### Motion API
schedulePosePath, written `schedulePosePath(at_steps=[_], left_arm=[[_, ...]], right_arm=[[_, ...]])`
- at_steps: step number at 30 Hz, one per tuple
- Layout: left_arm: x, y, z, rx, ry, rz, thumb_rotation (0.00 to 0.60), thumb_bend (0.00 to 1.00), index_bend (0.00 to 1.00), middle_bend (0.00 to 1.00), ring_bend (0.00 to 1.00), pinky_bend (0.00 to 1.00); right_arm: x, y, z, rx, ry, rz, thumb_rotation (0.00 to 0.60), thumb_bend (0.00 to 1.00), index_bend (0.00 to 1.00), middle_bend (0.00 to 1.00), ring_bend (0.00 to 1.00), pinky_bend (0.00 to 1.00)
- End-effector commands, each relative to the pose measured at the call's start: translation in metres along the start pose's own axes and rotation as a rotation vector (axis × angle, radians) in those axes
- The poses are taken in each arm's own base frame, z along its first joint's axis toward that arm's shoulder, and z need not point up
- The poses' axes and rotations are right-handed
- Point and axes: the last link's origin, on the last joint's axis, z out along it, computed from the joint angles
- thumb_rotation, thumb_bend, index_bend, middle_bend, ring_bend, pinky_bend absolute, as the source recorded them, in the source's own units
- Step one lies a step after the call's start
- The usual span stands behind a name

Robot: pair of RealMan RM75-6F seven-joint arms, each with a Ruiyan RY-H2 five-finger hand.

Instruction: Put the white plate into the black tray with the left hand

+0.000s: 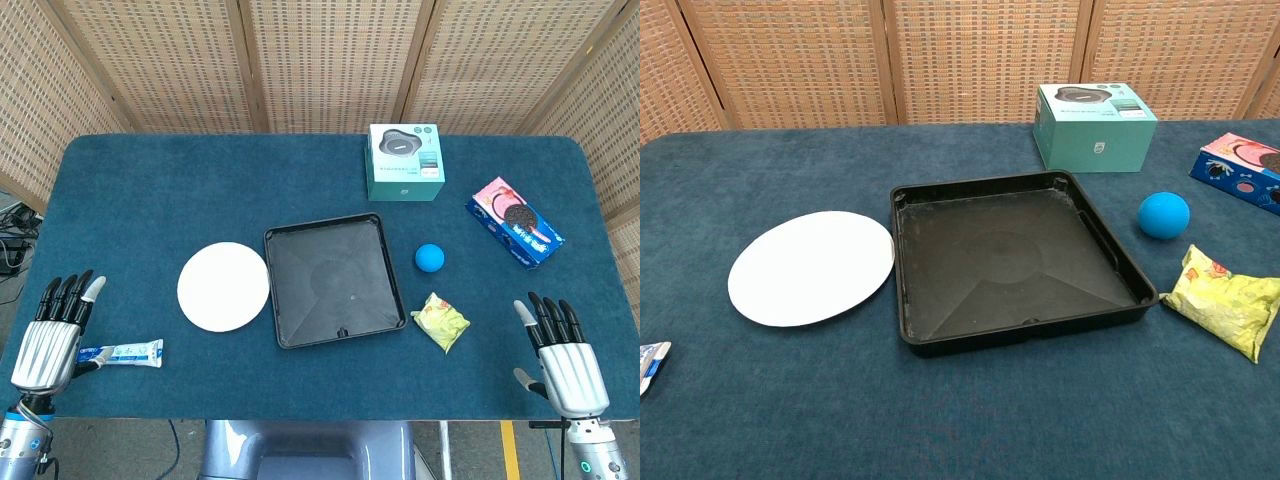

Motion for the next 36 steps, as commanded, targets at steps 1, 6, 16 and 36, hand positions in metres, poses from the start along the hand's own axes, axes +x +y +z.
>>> schedulePosePath(at_steps=[1, 6, 16, 36], left_arm=[[0.000, 0.000, 0.000, 0.001, -0.005, 0.005, 0.600, 0.00, 0.00, 0.00, 0.00, 0.00], [0.000, 0.002, 0.001, -0.001, 0.006, 0.007, 0.600, 0.00, 0.00, 0.00, 0.00, 0.00], [-0.002, 0.002, 0.003, 0.002, 0.015, 0.003, 0.600, 0.00, 0.00, 0.00, 0.00, 0.00], [-0.017, 0.004, 0.031, -0.066, 0.037, -0.008, 0.600, 0.05, 0.04, 0.00, 0.00, 0.00]], right_arm=[[0.000, 0.000, 0.000, -0.002, 0.001, 0.000, 0.600, 0.17, 0.03, 0.00, 0.00, 0.00], [0.001, 0.000, -0.001, -0.003, 0.008, 0.004, 0.600, 0.17, 0.03, 0.00, 0.00, 0.00], [0.002, 0.002, 0.000, -0.011, 0.011, 0.008, 0.600, 0.17, 0.05, 0.00, 0.00, 0.00], [0.009, 0.004, -0.002, -0.020, 0.034, 0.031, 0.600, 0.17, 0.06, 0.00, 0.00, 0.00]])
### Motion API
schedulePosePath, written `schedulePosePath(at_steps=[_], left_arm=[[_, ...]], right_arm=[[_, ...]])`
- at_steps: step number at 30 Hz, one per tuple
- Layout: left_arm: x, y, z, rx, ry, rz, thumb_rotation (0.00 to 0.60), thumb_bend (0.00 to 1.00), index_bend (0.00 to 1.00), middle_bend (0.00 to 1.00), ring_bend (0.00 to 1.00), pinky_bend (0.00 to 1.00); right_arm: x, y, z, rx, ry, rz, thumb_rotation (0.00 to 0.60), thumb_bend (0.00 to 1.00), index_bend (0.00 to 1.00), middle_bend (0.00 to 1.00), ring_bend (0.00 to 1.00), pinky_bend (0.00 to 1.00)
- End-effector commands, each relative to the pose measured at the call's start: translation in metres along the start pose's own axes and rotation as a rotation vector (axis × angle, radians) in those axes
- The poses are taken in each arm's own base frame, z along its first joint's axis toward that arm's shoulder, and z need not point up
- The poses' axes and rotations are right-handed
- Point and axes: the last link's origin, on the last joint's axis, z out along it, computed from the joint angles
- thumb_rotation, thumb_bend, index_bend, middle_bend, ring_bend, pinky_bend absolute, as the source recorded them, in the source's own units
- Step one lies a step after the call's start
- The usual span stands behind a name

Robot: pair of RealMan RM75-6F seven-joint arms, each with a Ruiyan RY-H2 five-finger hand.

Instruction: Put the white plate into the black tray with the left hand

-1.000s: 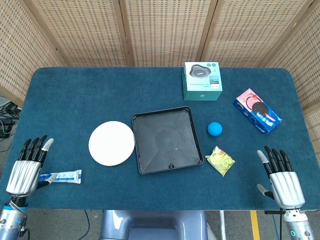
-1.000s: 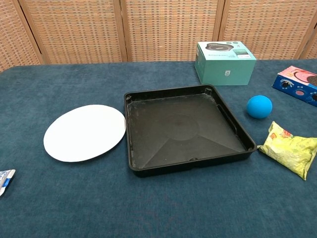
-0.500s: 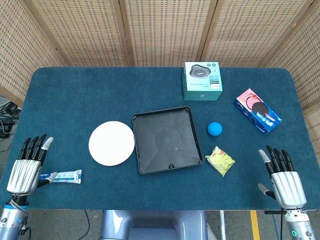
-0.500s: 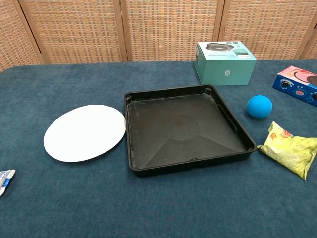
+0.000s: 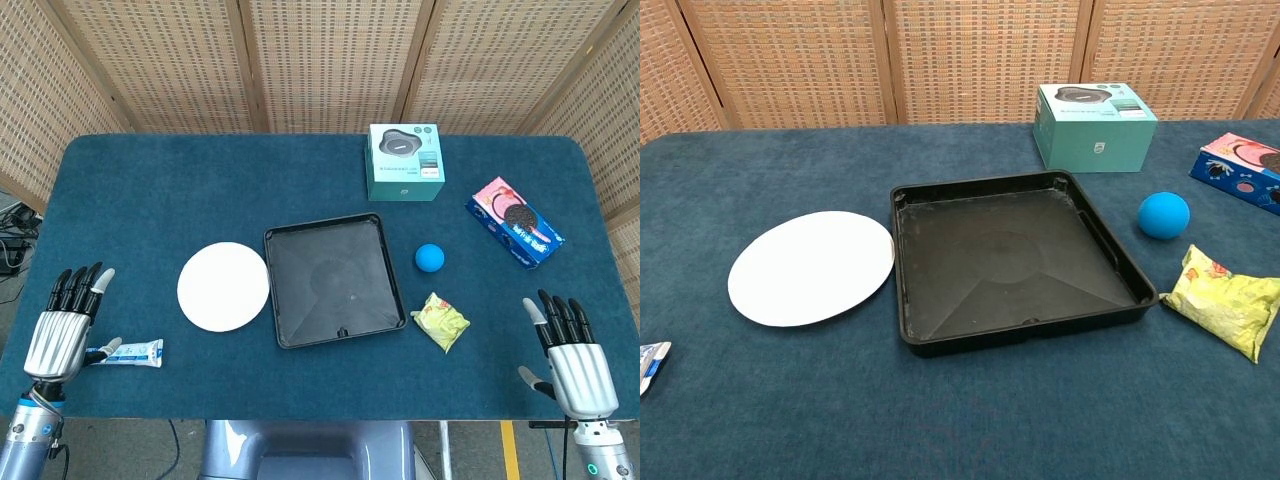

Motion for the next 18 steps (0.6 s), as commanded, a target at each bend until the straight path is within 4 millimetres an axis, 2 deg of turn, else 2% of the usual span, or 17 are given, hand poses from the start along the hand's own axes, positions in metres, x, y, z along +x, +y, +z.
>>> schedulePosePath(at_steps=[1, 6, 13, 18], left_arm=[[-0.005, 0.003, 0.013, -0.050, 0.014, 0.001, 0.600, 0.08, 0.09, 0.00, 0.00, 0.00], [-0.019, 0.009, 0.029, -0.160, 0.034, 0.036, 0.600, 0.16, 0.21, 0.00, 0.00, 0.00], [-0.039, 0.019, 0.041, -0.218, -0.006, 0.053, 0.600, 0.17, 0.31, 0.00, 0.00, 0.00], [-0.055, 0.028, 0.051, -0.238, -0.027, 0.061, 0.600, 0.17, 0.33, 0.00, 0.00, 0.00]], right_arm=[[0.000, 0.000, 0.000, 0.002, 0.001, 0.001, 0.600, 0.17, 0.06, 0.00, 0.00, 0.00], [0.001, -0.002, 0.000, 0.010, 0.008, 0.005, 0.600, 0.17, 0.06, 0.00, 0.00, 0.00], [0.003, -0.001, -0.001, 0.011, 0.021, 0.014, 0.600, 0.17, 0.06, 0.00, 0.00, 0.00], [0.005, 0.000, -0.001, 0.005, 0.030, 0.023, 0.600, 0.17, 0.06, 0.00, 0.00, 0.00]])
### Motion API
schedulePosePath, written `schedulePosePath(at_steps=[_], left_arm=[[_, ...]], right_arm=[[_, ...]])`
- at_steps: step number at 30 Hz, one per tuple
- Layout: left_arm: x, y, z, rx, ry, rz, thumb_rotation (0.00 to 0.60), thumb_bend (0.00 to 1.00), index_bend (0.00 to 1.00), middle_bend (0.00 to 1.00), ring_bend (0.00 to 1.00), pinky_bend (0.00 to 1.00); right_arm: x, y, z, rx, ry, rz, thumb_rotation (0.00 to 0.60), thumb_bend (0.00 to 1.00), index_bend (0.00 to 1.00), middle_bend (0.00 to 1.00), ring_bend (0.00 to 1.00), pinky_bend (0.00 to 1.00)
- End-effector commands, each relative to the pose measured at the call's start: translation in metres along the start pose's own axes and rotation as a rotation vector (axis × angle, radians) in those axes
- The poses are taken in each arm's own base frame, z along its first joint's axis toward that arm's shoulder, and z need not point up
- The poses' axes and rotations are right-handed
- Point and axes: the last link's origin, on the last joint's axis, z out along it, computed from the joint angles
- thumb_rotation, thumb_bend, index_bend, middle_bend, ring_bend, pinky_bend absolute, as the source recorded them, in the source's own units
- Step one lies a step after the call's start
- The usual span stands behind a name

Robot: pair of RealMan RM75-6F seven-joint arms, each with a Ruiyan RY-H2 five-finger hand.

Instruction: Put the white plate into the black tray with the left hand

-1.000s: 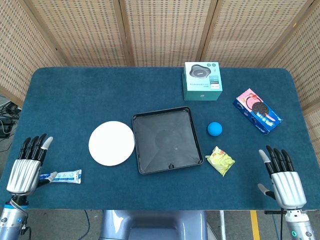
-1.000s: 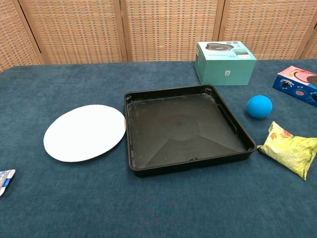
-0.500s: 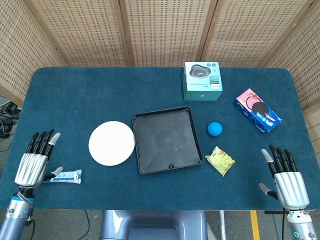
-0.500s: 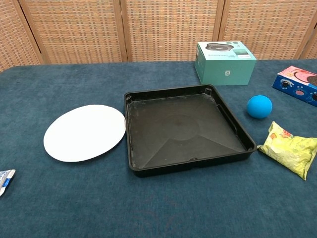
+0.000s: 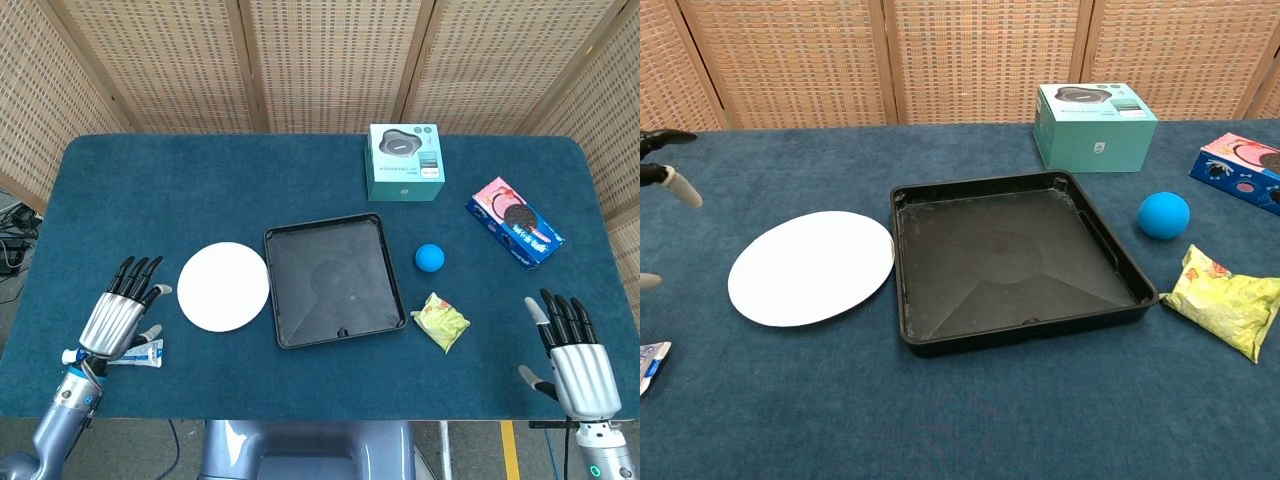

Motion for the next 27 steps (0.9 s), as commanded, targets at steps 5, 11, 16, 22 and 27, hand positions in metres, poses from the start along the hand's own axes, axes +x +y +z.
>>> schedulePosePath(at_steps=[5, 11, 16, 22, 27], left_arm=[[-0.021, 0.009, 0.011, -0.026, -0.027, 0.024, 0.600, 0.17, 0.33, 0.00, 0.00, 0.00], [-0.036, 0.012, 0.014, -0.029, -0.055, 0.041, 0.600, 0.17, 0.36, 0.00, 0.00, 0.00], [-0.047, 0.015, 0.018, -0.050, -0.084, 0.082, 0.600, 0.17, 0.37, 0.00, 0.00, 0.00], [-0.052, 0.017, 0.024, -0.049, -0.089, 0.091, 0.600, 0.17, 0.38, 0.00, 0.00, 0.00], [-0.055, 0.024, 0.030, -0.059, -0.090, 0.091, 0.600, 0.18, 0.40, 0.00, 0.00, 0.00]], right_arm=[[0.003, 0.002, 0.000, -0.007, 0.011, 0.010, 0.600, 0.17, 0.06, 0.00, 0.00, 0.00], [0.005, 0.002, -0.001, -0.006, 0.017, 0.014, 0.600, 0.17, 0.06, 0.00, 0.00, 0.00], [0.005, 0.002, -0.001, -0.010, 0.018, 0.016, 0.600, 0.17, 0.06, 0.00, 0.00, 0.00], [0.005, 0.002, 0.000, -0.010, 0.017, 0.015, 0.600, 0.17, 0.06, 0.00, 0.00, 0.00], [0.005, 0.003, 0.000, -0.015, 0.019, 0.015, 0.600, 0.17, 0.06, 0.00, 0.00, 0.00]])
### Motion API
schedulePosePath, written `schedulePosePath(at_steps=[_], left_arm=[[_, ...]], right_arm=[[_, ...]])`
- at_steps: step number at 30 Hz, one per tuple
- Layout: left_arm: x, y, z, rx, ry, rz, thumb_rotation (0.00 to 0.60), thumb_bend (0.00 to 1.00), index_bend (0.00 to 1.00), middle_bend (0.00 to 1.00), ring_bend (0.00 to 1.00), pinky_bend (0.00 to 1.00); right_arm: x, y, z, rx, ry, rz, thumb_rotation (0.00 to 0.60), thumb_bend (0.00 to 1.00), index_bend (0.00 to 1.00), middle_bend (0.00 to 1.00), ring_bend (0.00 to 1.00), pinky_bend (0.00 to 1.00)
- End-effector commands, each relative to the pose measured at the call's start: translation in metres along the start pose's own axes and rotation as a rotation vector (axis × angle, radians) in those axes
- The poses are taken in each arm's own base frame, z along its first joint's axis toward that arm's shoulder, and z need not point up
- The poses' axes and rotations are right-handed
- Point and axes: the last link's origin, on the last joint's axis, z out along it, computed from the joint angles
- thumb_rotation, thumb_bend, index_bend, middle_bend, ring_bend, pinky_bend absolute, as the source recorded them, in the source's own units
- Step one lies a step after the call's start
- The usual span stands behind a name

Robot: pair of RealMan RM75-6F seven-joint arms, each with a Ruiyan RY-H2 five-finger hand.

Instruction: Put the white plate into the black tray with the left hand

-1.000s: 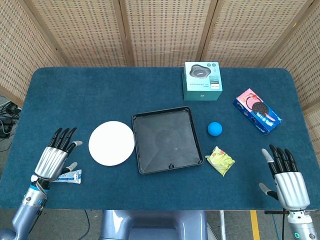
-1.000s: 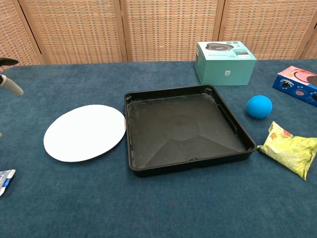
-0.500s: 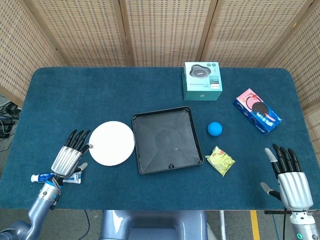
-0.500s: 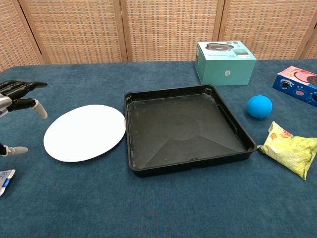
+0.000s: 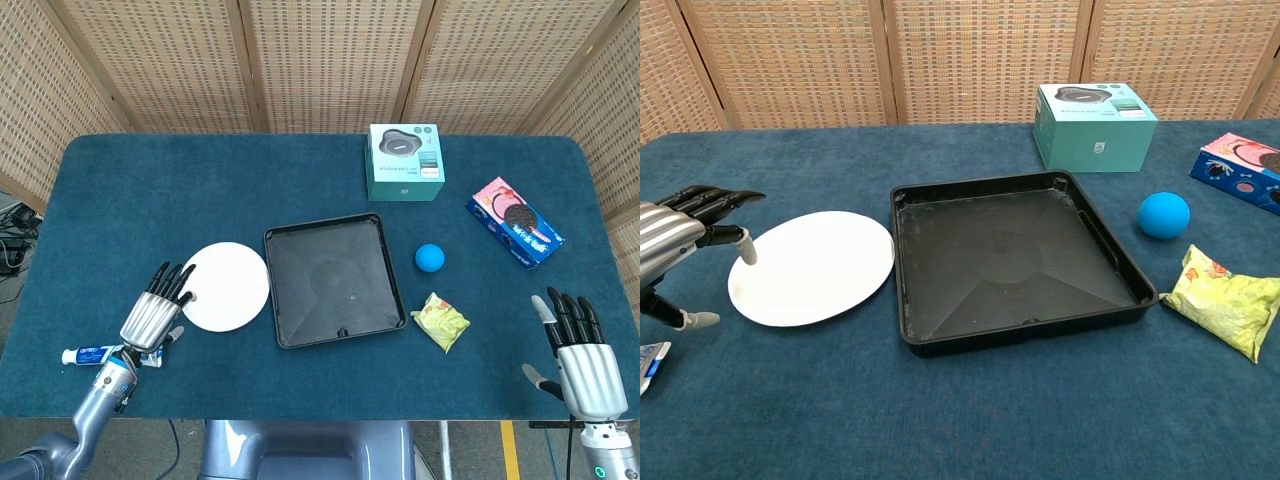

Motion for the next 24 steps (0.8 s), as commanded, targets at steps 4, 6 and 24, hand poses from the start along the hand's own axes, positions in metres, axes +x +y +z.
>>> schedulePosePath(at_steps=[4, 6, 24], left_arm=[[-0.003, 0.008, 0.008, -0.007, -0.003, -0.003, 0.600, 0.18, 0.41, 0.00, 0.00, 0.00], [-0.004, 0.010, 0.010, -0.008, -0.010, -0.005, 0.600, 0.18, 0.40, 0.00, 0.00, 0.00], [-0.009, 0.020, 0.018, -0.008, 0.003, 0.010, 0.600, 0.19, 0.43, 0.00, 0.00, 0.00]], right_arm=[[0.001, 0.002, 0.000, -0.007, 0.003, 0.003, 0.600, 0.17, 0.06, 0.00, 0.00, 0.00], [0.002, 0.003, 0.000, -0.010, 0.005, 0.004, 0.600, 0.17, 0.06, 0.00, 0.00, 0.00], [0.006, 0.008, 0.001, -0.030, 0.023, 0.022, 0.600, 0.17, 0.06, 0.00, 0.00, 0.00]])
